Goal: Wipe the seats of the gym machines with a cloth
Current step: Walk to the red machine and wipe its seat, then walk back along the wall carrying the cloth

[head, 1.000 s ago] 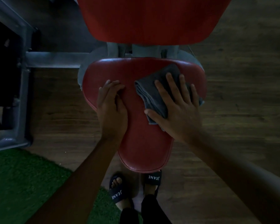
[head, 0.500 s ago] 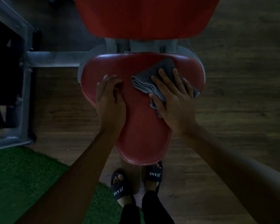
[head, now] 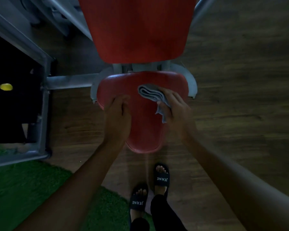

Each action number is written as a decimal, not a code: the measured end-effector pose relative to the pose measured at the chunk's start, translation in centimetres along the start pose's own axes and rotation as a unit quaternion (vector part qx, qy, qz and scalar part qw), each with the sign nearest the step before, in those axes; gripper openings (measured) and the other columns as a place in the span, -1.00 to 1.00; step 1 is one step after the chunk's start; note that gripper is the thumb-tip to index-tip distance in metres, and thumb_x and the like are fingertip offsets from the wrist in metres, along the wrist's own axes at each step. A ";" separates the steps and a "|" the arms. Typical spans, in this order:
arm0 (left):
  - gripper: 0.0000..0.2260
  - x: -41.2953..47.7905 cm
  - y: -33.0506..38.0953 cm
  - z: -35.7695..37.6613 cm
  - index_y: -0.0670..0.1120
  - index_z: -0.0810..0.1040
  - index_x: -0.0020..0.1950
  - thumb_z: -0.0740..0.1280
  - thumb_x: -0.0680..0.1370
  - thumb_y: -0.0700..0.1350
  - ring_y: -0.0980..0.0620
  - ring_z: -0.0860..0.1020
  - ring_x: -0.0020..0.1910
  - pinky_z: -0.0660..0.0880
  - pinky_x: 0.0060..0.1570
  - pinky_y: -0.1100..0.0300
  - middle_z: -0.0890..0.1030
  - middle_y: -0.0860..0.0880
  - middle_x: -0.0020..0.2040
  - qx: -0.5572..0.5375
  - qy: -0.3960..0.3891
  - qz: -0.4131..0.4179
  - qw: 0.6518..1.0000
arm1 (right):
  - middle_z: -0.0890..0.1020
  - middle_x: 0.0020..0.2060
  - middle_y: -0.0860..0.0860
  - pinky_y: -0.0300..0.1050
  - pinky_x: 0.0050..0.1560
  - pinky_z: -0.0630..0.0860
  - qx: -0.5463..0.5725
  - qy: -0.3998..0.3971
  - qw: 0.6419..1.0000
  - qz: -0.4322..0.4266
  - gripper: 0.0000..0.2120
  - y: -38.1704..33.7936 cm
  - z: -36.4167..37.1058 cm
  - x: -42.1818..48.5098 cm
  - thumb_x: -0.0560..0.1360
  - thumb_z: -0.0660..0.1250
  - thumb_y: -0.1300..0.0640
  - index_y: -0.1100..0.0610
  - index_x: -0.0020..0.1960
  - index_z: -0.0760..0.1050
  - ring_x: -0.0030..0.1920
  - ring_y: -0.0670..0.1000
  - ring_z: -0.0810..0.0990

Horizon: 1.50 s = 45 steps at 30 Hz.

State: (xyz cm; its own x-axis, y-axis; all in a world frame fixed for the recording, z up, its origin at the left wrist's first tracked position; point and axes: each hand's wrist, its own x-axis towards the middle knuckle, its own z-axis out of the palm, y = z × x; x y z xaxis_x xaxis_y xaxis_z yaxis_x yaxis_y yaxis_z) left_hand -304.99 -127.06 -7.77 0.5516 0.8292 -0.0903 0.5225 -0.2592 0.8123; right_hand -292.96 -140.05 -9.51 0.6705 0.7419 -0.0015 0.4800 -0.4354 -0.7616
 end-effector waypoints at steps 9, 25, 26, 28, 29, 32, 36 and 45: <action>-0.77 -11.4 13.6 -8.3 -0.12 0.61 0.17 0.24 0.57 -0.21 0.01 0.53 0.16 0.43 0.24 0.16 0.61 -0.06 0.14 0.052 -0.138 0.135 0.980 | 0.61 0.18 0.03 -0.18 0.06 0.58 0.061 0.123 0.986 0.098 -0.64 -11.8 -14.1 -15.5 0.62 0.27 0.15 0.07 0.40 0.44 0.08 -0.11 0.62; -0.75 -31.7 39.6 3.2 -0.01 0.57 0.23 0.28 0.58 -0.15 -0.07 0.52 0.17 0.48 0.14 -0.01 0.59 -0.03 0.20 0.126 -0.348 0.419 0.829 | 0.65 0.07 -0.13 -0.37 0.09 0.44 0.097 0.344 0.910 0.210 -0.70 -10.4 -39.7 -40.0 0.60 0.31 0.14 0.01 0.33 0.51 0.08 -0.18 0.60; -0.77 -32.6 41.0 5.4 -0.01 0.57 0.22 0.29 0.58 -0.14 -0.08 0.53 0.15 0.49 0.12 -0.01 0.60 -0.03 0.18 0.124 -0.351 0.428 0.824 | 0.65 0.06 -0.13 -0.38 0.07 0.44 0.100 0.350 0.907 0.213 -0.70 -8.8 -41.5 -41.1 0.61 0.30 0.13 0.02 0.33 0.50 0.05 -0.19 0.61; -0.77 -34.6 44.3 10.1 -0.01 0.58 0.21 0.30 0.56 -0.14 -0.08 0.55 0.12 0.50 0.10 0.00 0.61 -0.03 0.17 0.116 -0.356 0.448 0.812 | 0.64 -0.06 -0.18 -0.42 -0.07 0.44 0.106 0.358 0.903 0.213 -0.70 -5.5 -45.5 -43.0 0.62 0.29 0.11 0.02 0.34 0.50 -0.10 -0.26 0.61; -0.76 -35.5 45.9 12.4 -0.01 0.58 0.21 0.31 0.56 -0.14 -0.08 0.55 0.12 0.50 0.11 -0.01 0.61 -0.03 0.17 0.113 -0.358 0.455 0.807 | 0.63 -0.13 -0.21 -0.46 -0.16 0.42 0.106 0.360 0.902 0.213 -0.70 -3.9 -47.6 -43.9 0.62 0.29 0.10 0.03 0.35 0.50 -0.20 -0.29 0.60; -0.75 -37.8 51.2 18.9 -0.03 0.59 0.22 0.32 0.54 -0.16 -0.08 0.56 0.13 0.53 0.11 -0.04 0.61 -0.05 0.17 0.104 -0.356 0.457 0.809 | 0.61 -0.18 -0.22 -0.44 -0.19 0.41 0.083 0.364 0.903 0.214 -0.71 1.2 -54.5 -45.4 0.62 0.29 0.11 0.04 0.34 0.50 -0.26 -0.28 0.59; -0.78 -39.3 57.2 25.9 -0.01 0.59 0.18 0.31 0.55 -0.14 -0.06 0.58 0.08 0.56 0.03 -0.05 0.61 -0.03 0.14 0.097 -0.355 0.451 0.813 | 0.64 0.07 -0.08 -0.17 0.12 0.51 0.061 0.358 0.904 0.225 -0.67 7.1 -63.4 -45.0 0.62 0.28 0.07 0.05 0.37 0.47 0.07 -0.12 0.61; -0.73 -30.4 69.2 40.9 0.03 0.58 0.23 0.33 0.54 -0.13 -0.06 0.53 0.18 0.45 0.07 0.07 0.58 0.00 0.19 0.131 -0.298 0.408 0.853 | 0.65 -0.03 -0.11 -0.53 -0.13 0.39 0.065 0.315 0.925 0.202 -0.69 19.1 -78.2 -32.5 0.62 0.28 0.13 0.02 0.35 0.49 -0.08 -0.32 0.59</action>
State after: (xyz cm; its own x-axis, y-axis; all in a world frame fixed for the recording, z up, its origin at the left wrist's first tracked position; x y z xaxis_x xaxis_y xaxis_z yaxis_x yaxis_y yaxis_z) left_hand -258.98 -190.44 27.58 0.9930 -0.0581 0.1033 -0.1085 -0.7962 0.5952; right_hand -261.34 -212.36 26.65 0.9966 0.0695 0.0432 0.0730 -0.5175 -0.8525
